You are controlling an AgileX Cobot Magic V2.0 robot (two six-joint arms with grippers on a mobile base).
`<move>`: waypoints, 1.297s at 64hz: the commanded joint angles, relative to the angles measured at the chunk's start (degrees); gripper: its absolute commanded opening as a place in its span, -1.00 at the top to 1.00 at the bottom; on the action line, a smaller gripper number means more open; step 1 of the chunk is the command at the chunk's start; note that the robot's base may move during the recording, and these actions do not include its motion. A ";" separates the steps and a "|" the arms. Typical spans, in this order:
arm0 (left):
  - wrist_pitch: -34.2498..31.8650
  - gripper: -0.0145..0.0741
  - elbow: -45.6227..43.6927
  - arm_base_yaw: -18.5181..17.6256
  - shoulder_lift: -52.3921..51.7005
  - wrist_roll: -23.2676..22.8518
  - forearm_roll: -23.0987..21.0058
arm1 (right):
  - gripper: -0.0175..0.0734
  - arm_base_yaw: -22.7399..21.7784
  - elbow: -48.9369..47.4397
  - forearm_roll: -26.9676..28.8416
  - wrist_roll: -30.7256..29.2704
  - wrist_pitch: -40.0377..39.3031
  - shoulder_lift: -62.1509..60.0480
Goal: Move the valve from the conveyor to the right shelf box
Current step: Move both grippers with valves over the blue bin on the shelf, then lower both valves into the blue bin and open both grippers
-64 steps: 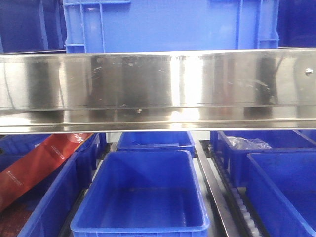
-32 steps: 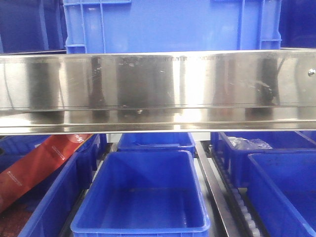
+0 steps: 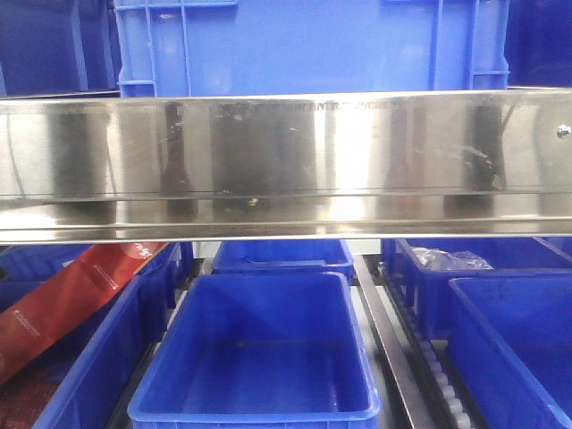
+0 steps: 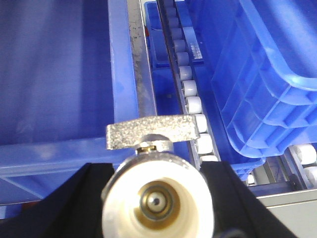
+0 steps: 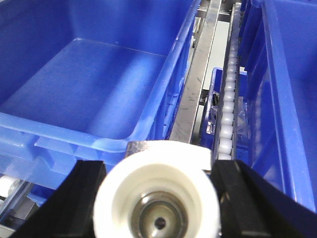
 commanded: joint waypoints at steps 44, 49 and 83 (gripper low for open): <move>-6.30 0.92 -2.22 -0.22 2.38 4.85 -9.62 | 0.95 0.07 -1.36 2.02 -0.18 -6.62 -0.09; -6.83 0.92 -5.39 -1.05 5.02 7.08 -14.73 | 0.95 0.26 -3.53 2.62 -0.18 -7.02 1.24; -15.29 0.92 -34.52 -23.27 31.48 7.46 -9.90 | 0.95 10.74 -26.14 2.62 -1.38 -9.97 21.44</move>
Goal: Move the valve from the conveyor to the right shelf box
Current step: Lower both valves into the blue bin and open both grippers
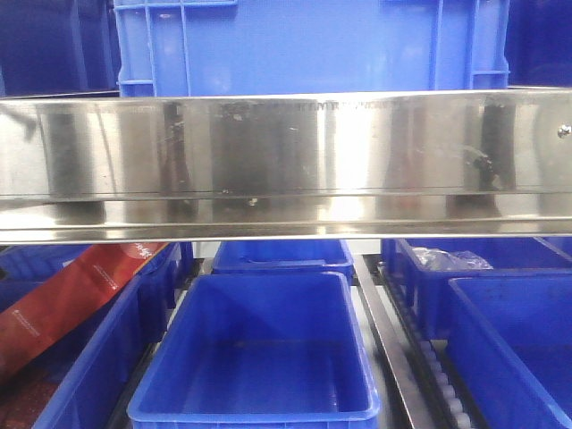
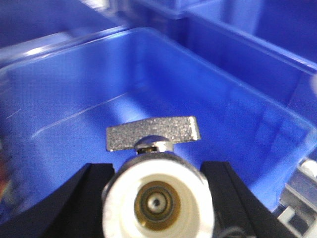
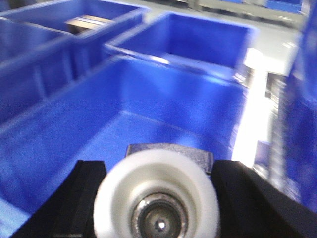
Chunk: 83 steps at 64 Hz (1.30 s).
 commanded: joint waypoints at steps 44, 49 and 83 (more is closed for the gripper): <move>-5.44 0.76 -6.35 -3.48 20.86 0.10 3.72 | 0.84 1.48 -3.02 0.28 -0.68 -4.33 21.97; -4.81 0.49 -6.35 -3.48 21.09 0.10 3.72 | 0.55 1.48 -3.02 0.28 -0.68 -3.61 22.17; -2.43 -0.62 -6.47 -3.48 19.05 -0.24 3.72 | -0.59 1.48 -3.02 0.28 -0.68 -2.35 18.06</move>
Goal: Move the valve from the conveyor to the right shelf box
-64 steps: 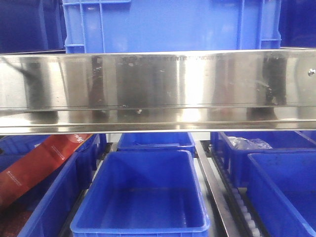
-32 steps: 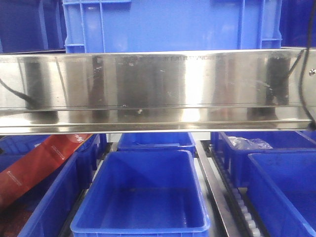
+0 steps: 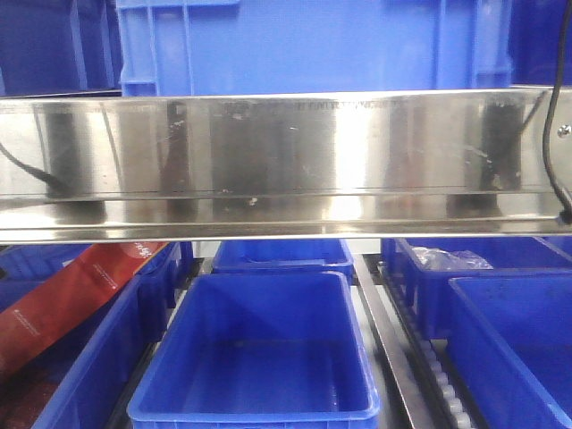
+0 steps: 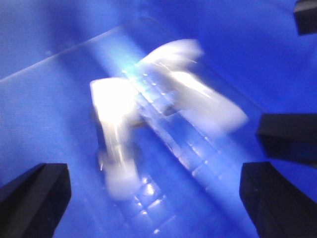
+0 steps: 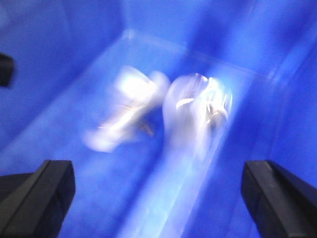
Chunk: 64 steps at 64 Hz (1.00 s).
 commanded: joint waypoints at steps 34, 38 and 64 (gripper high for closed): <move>7.00 0.92 -0.70 -0.17 -20.87 -5.22 10.28 | 0.95 -5.47 -0.25 0.05 -0.31 1.17 -22.55; 9.11 0.92 -0.70 -0.17 -22.16 -8.74 15.56 | 0.95 -6.22 1.10 -0.31 -0.31 1.35 -24.47; 0.08 0.92 19.81 -0.17 -37.65 -12.71 19.46 | 0.95 -6.91 36.22 -2.93 -0.31 -13.92 -43.58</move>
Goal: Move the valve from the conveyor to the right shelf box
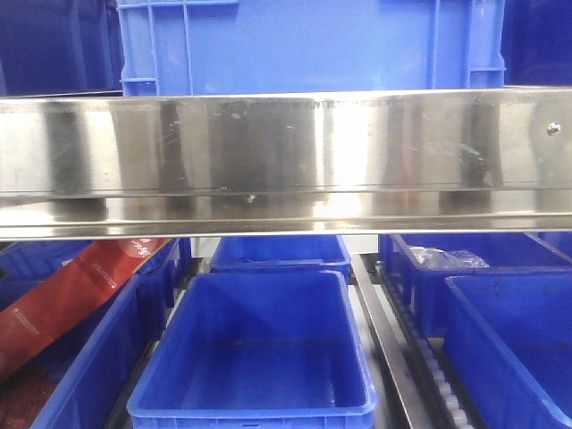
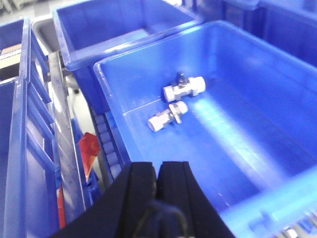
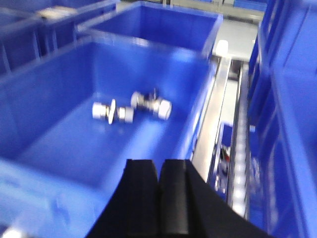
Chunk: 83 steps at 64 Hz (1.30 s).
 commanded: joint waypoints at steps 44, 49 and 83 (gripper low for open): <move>-46.70 0.92 75.67 -0.17 -53.88 -2.63 -0.60 | 0.95 -0.35 56.02 -0.66 -0.20 -19.22 -47.41; -52.28 0.92 81.85 -0.17 -57.44 -2.63 -0.97 | 0.95 -0.35 59.24 -0.66 -0.20 -20.15 -50.18; -58.09 0.92 94.10 -0.17 -60.26 -2.63 -5.87 | 0.95 -0.35 62.03 -0.66 -0.20 -21.71 -51.99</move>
